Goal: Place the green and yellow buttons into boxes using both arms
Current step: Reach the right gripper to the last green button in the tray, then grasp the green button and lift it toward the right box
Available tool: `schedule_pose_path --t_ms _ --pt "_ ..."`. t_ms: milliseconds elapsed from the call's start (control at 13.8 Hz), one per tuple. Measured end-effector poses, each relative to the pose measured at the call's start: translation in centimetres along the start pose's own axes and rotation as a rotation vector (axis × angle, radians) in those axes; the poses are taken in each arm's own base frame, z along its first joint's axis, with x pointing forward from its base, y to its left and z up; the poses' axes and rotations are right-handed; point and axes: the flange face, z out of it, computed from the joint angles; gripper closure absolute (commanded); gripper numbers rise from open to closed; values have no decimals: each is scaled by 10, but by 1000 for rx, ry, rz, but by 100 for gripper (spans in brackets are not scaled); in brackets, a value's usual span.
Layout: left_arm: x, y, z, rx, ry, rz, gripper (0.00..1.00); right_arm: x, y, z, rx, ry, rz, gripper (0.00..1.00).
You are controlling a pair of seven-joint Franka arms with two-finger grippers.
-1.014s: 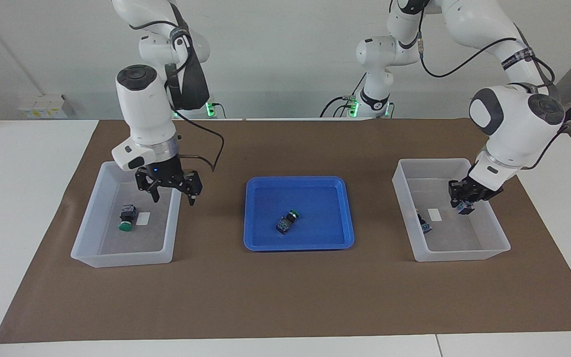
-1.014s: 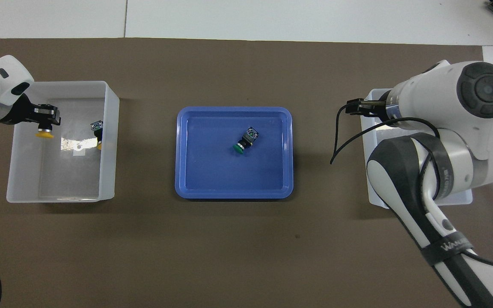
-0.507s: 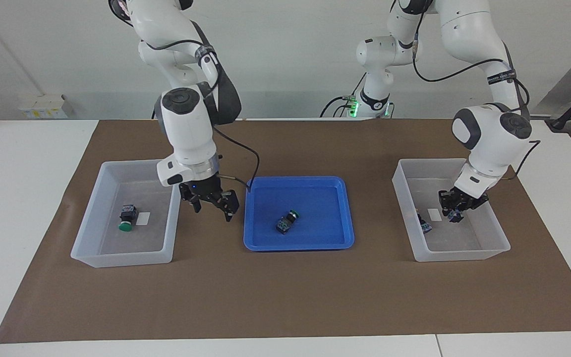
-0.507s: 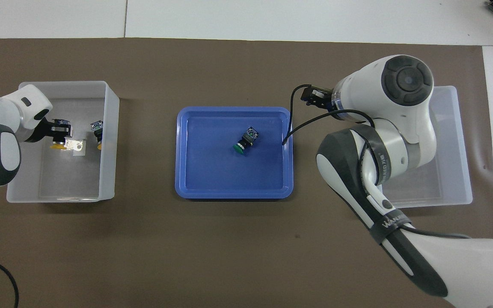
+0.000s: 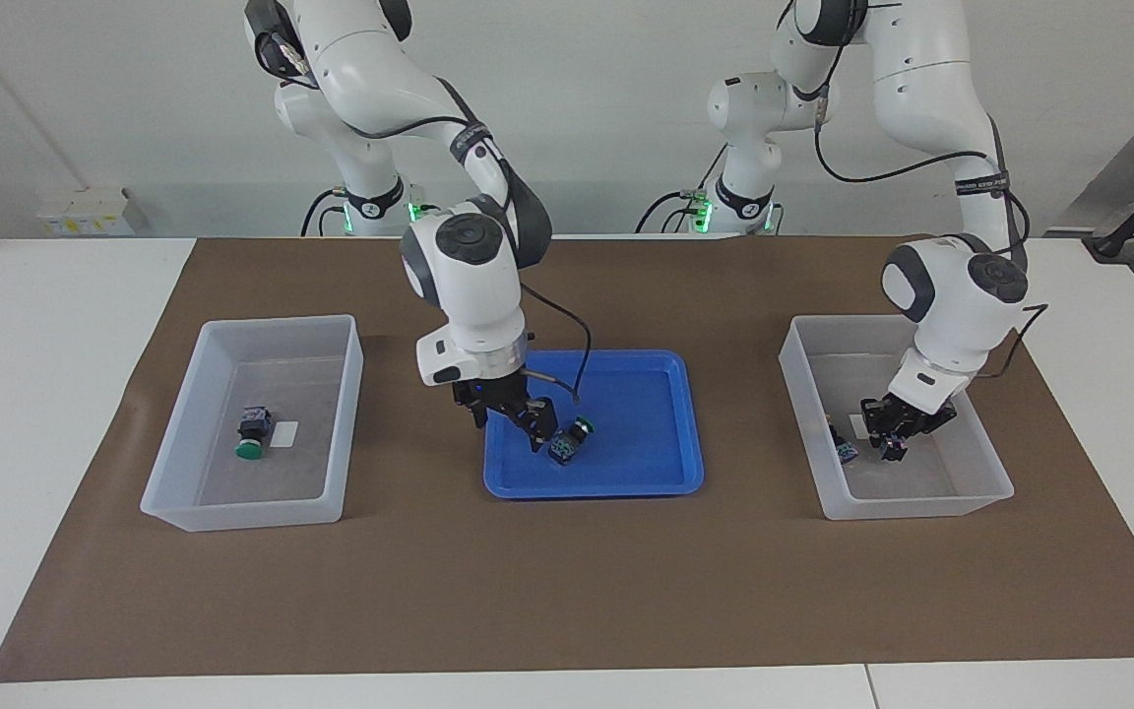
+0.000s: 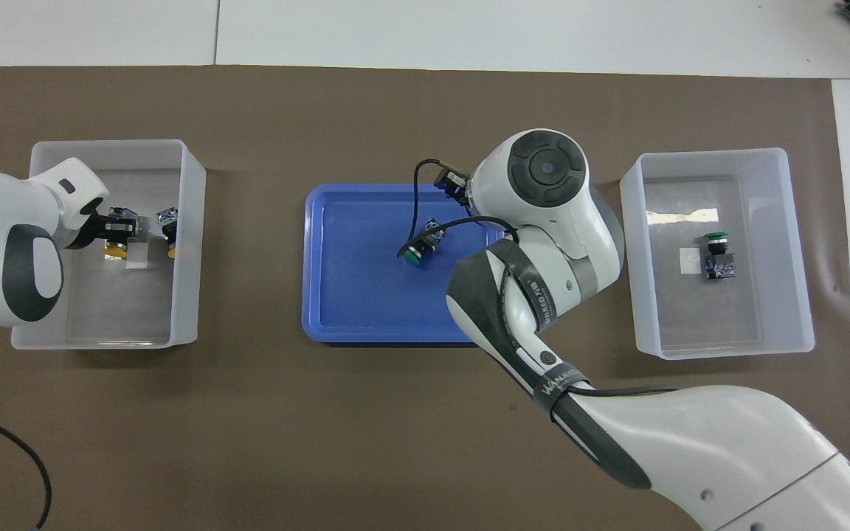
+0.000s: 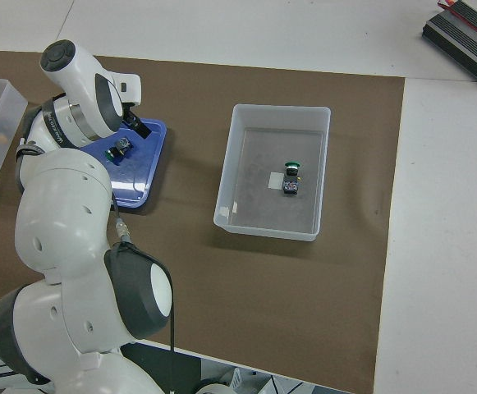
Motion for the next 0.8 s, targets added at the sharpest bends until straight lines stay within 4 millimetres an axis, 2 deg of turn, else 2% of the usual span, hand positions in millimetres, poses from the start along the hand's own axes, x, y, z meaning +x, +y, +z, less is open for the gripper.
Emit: schedule_pose_path --t_ms 145,290,435,580,725,797 --pt "6 1 -8 -2 -4 3 22 -16 -13 23 -14 -6 45 0" --pt "20 1 -34 -14 -44 8 22 -20 -19 42 9 -7 92 0" --pt "37 2 -81 -26 -88 14 22 -22 -22 56 19 -10 112 0" --pt "47 4 -133 -36 -123 8 22 -23 -23 58 22 -10 113 0" --pt "50 10 -174 -44 -163 -2 22 -30 -27 59 22 -13 102 0" --pt "50 17 -191 -47 -187 -9 22 -38 -28 62 16 -18 91 13"
